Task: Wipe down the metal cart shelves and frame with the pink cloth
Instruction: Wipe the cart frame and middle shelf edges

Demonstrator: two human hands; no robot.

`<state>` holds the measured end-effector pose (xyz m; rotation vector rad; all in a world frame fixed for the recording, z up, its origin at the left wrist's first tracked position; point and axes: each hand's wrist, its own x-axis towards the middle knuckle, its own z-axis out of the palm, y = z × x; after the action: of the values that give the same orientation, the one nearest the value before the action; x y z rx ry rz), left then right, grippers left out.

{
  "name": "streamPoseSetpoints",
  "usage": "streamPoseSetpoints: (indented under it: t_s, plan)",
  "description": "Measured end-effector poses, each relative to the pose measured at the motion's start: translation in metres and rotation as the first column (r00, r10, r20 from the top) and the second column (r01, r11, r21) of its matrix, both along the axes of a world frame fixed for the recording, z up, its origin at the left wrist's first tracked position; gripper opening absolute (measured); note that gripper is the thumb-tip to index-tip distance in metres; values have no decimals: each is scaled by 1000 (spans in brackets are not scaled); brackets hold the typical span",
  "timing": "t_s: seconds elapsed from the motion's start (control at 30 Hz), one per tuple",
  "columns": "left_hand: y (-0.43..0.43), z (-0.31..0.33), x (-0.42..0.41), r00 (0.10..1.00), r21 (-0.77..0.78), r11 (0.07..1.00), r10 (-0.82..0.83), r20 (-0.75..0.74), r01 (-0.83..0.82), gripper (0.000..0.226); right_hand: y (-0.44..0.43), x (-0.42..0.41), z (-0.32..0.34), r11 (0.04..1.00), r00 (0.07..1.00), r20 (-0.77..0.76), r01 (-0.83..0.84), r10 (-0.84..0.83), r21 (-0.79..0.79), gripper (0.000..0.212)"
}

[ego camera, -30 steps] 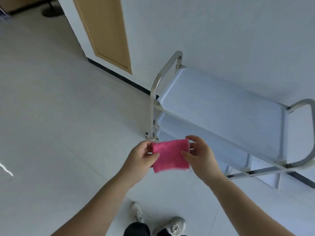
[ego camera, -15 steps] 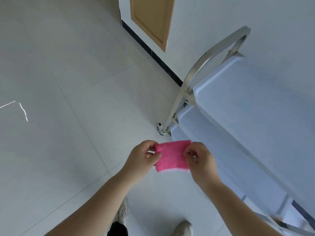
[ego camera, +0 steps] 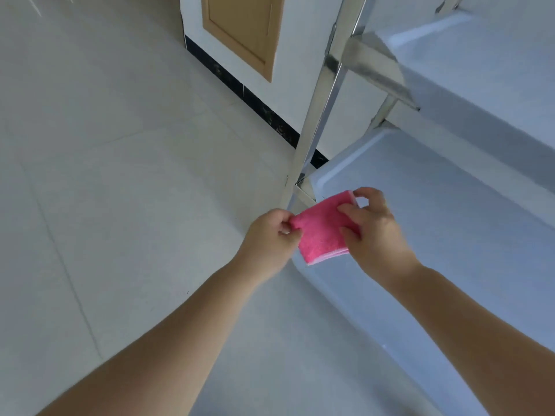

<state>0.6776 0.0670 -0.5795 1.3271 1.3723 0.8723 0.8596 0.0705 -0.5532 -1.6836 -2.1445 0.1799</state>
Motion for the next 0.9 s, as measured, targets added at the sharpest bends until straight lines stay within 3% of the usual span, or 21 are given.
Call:
streamPoseSetpoints:
  t_s: [0.17, 0.3, 0.4, 0.5, 0.7, 0.8, 0.9]
  plan:
    - [34, -50, 11, 999, 173, 985, 5, -53, 4, 7, 34, 16, -44, 954, 954, 274, -187, 119, 236, 19]
    - [49, -72, 12, 1000, 220, 975, 9, 1, -9, 10, 40, 17, -63, 956, 850, 526, -135, -23, 260, 48]
    - [53, -74, 12, 1000, 214, 977, -14, 9, 11, 13, 35, 13, -63, 928, 734, 677, -210, -57, 306, 42]
    - [62, -73, 9, 999, 230, 973, -36, 24, 29, 13, 32, 3, -62, 907, 695, 718, -284, -28, 310, 49]
    - [80, -88, -3, 995, 293, 954, -81, 66, 59, 9, 41, -10, -98, 945, 587, 807, -224, -66, 240, 66]
    - [77, -102, -19, 997, 369, 928, -21, -73, 47, 14, 47, -15, -107, 949, 539, 837, -203, -98, 241, 78]
    - [66, -128, -40, 944, 323, 920, -119, -306, 221, 13, 55, -25, -105, 948, 455, 879, -195, -140, 252, 74]
